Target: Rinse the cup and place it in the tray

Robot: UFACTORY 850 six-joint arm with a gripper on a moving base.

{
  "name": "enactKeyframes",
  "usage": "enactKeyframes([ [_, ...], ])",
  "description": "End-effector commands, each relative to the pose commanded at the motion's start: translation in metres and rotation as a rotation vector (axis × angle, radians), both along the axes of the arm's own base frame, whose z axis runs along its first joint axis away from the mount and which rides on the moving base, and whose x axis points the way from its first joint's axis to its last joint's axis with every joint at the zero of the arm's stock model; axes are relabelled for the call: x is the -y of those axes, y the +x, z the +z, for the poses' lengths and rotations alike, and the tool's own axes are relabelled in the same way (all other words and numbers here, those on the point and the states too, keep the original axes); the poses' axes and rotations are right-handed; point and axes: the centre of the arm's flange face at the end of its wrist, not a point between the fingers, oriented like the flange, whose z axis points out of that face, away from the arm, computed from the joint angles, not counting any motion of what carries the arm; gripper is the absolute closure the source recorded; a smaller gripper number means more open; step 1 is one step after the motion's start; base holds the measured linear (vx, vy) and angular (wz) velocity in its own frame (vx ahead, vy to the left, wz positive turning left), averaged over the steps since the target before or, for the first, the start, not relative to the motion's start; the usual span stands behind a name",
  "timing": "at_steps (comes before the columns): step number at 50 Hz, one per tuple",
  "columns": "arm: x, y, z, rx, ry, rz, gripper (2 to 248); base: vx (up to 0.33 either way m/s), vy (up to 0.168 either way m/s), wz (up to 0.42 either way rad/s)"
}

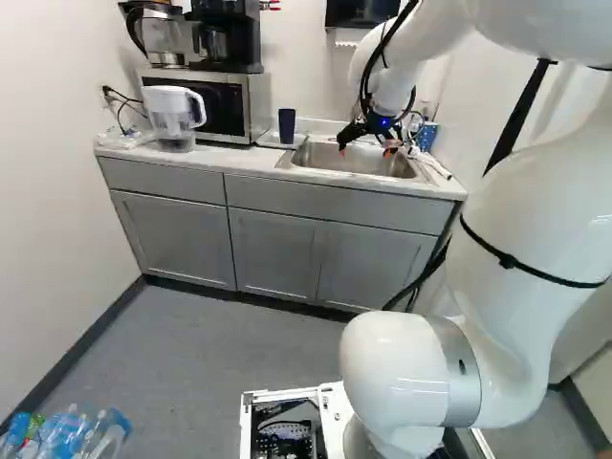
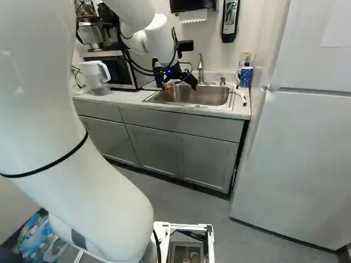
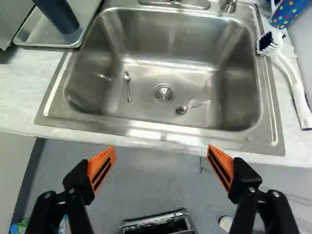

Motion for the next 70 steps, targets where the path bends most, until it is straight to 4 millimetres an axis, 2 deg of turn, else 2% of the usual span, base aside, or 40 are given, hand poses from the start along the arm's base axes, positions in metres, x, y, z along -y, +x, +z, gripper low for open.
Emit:
enactKeyframes([
  [49,0.0000,0.0000,0.0000,0.000,0.000,0.000,3,-0.113,0.039,-0.164],
  [70,0.0000,0.0000,0.0000,0.000,0.000,0.000,3,-0.035,0.020,-0.011],
])
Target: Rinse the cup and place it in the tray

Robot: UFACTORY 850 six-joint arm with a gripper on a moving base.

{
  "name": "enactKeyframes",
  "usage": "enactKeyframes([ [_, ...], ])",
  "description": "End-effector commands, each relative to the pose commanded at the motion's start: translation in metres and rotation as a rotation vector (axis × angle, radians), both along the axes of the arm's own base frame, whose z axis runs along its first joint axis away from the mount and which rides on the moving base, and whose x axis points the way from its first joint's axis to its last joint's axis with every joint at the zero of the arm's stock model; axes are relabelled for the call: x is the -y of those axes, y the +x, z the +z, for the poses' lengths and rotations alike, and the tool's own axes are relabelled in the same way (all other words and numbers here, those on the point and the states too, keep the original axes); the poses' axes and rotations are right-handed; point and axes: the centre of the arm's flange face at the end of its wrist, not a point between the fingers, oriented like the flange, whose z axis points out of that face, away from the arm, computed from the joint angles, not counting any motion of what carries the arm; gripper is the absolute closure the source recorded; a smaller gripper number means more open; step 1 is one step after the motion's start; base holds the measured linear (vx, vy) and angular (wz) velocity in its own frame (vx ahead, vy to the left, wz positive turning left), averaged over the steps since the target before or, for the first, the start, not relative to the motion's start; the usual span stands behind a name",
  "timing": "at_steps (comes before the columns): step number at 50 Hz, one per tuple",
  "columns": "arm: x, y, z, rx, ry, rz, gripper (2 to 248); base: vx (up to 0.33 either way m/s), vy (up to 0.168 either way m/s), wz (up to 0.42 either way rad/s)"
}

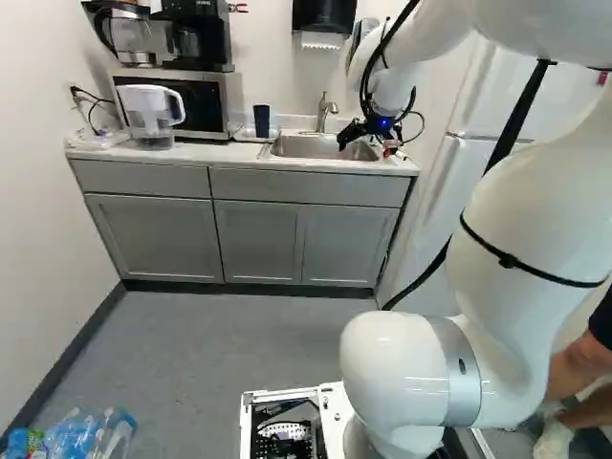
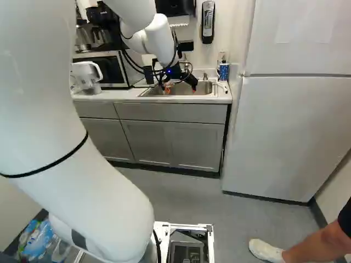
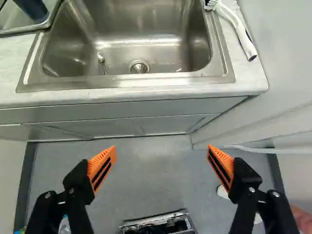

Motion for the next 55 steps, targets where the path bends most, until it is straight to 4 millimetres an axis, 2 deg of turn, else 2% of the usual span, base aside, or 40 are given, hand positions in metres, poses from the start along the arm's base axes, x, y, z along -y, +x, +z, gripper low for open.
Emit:
enactKeyframes([
  [34,0.000,0.000,-0.001,0.001,0.000,0.000,3,0.000,0.000,0.000],
  [55,-0.004,-0.004,-0.010,0.021,-0.002,0.007,3,0.000,0.000,0.000],
])
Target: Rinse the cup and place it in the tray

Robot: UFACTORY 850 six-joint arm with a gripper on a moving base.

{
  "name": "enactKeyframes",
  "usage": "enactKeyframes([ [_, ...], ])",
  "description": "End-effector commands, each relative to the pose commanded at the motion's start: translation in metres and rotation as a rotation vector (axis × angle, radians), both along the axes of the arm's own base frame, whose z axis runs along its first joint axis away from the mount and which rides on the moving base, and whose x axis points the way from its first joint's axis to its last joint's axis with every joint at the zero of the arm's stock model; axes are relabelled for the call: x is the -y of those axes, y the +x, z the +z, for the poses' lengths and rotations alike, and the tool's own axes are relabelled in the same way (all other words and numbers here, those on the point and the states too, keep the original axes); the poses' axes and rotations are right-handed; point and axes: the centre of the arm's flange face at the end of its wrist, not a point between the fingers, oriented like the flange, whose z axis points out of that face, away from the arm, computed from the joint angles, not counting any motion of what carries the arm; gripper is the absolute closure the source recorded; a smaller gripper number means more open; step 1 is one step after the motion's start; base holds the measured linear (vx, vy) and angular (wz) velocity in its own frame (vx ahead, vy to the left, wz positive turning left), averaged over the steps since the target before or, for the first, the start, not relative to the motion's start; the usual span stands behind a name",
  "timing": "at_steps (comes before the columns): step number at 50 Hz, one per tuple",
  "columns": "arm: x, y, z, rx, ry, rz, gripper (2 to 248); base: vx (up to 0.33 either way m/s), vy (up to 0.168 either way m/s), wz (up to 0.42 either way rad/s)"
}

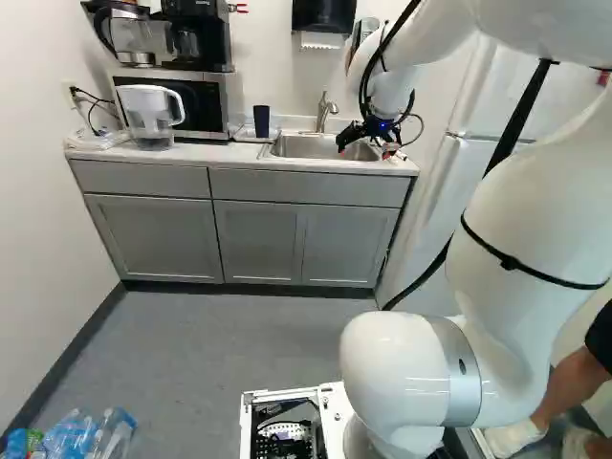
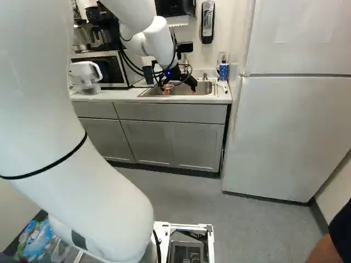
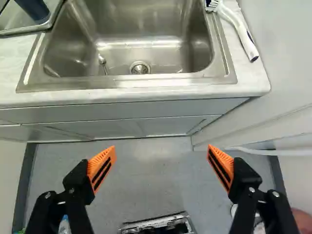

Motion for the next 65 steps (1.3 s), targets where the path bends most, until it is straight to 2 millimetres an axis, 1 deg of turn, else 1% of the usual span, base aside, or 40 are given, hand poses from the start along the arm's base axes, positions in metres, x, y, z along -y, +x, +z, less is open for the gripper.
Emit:
enactKeyframes([
  [16,-0.006,-0.006,-0.014,0.030,-0.003,0.010,3,0.000,0.000,0.000],
  [32,-0.014,-0.015,-0.034,0.073,-0.008,0.024,3,0.000,0.000,0.000],
  [49,-0.025,-0.030,-0.063,0.134,-0.013,0.043,3,0.000,0.000,0.000],
  [65,-0.038,-0.051,-0.094,0.204,-0.018,0.065,3,0.000,0.000,0.000],
])
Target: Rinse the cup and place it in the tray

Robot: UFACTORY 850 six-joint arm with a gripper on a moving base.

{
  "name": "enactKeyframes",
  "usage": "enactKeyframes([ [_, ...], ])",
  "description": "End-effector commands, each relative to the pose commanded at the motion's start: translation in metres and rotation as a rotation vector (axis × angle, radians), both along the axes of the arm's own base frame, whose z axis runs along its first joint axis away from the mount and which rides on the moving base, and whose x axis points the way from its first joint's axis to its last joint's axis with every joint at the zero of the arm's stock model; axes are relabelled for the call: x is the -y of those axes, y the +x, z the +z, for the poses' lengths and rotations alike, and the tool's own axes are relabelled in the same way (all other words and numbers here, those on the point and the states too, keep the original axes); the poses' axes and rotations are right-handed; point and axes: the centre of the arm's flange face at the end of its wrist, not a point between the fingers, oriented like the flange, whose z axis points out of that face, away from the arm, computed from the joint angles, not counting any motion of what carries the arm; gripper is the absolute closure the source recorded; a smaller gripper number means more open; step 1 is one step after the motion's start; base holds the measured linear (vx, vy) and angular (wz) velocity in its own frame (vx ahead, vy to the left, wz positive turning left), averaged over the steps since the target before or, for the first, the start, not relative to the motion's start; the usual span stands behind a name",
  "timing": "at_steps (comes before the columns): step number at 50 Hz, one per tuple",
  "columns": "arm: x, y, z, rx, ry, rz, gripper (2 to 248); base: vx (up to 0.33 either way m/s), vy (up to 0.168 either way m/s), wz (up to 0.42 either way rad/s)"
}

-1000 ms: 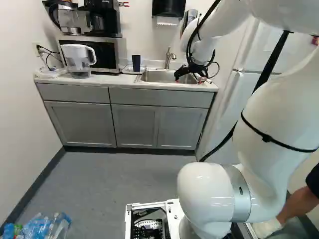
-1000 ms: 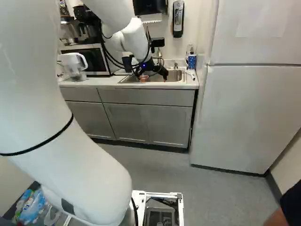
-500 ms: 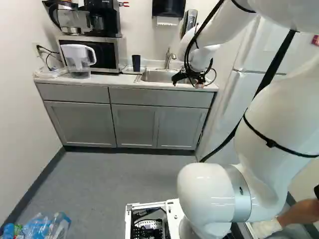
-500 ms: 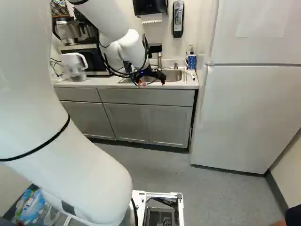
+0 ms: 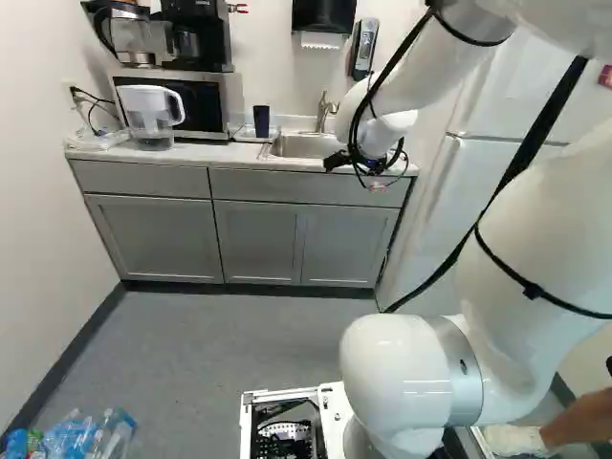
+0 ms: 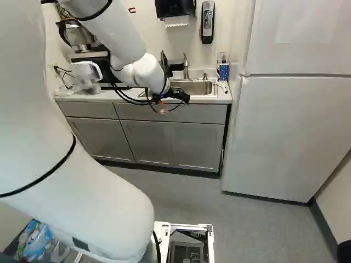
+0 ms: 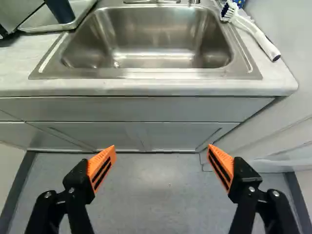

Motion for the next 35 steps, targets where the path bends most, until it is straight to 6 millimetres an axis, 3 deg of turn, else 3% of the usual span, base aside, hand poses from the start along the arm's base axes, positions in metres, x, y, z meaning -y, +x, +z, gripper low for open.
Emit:
enactKeyframes([
  [35,-0.028,-0.068,-0.074,0.178,-0.007,0.052,3,0.000,0.000,0.000],
])
